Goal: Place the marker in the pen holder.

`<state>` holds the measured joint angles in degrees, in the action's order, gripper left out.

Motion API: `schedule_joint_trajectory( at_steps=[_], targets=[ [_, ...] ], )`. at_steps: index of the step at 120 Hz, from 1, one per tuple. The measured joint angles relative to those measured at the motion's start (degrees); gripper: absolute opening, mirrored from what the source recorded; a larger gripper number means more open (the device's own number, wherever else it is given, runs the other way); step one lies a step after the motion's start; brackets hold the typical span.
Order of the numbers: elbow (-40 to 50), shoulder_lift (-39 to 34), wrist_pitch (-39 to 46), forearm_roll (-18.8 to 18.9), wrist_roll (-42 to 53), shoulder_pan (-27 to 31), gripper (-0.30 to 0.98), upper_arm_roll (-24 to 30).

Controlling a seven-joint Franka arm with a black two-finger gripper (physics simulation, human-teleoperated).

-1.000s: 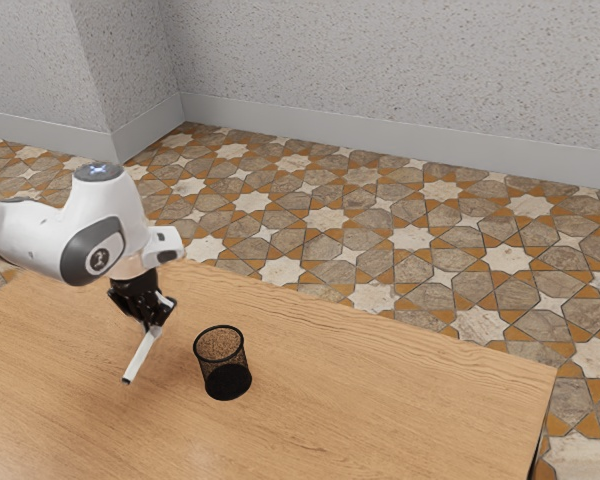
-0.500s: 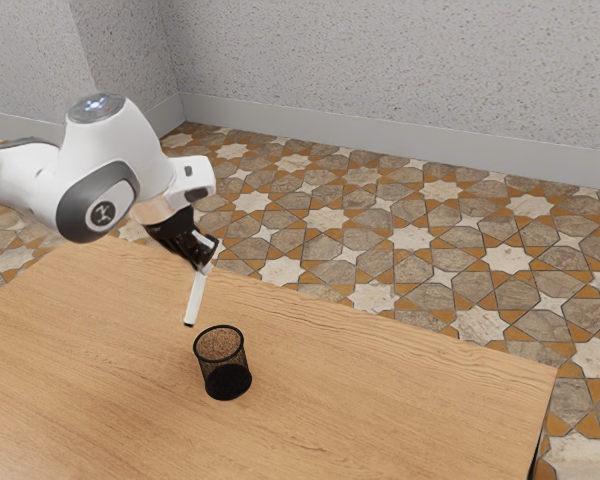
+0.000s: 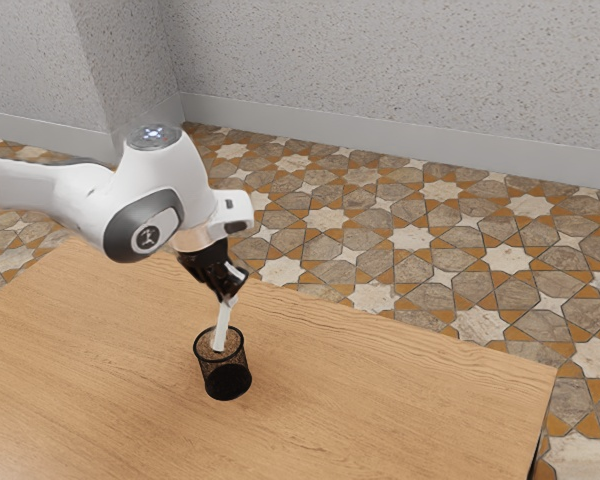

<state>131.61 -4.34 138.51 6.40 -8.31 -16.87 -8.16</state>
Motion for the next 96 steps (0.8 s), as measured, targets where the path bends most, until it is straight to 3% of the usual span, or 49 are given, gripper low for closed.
schedule_joint_trajectory(
  at_steps=[21, 49, 72, 96],
  targets=[
    [2.66, 0.09, -0.12, -0.04, -0.52, 0.27, -0.08, 0.17],
    [1.65, -0.47, -3.42, -1.48, 1.07, 0.78, 0.38, 0.26],
    [-22.89, -0.44, -24.5, -4.0, 8.56, 1.74, 0.56, -0.23],
    [-28.46, -0.64, -38.24, -4.45, 16.58, 2.73, 0.64, -0.33]
  ],
)
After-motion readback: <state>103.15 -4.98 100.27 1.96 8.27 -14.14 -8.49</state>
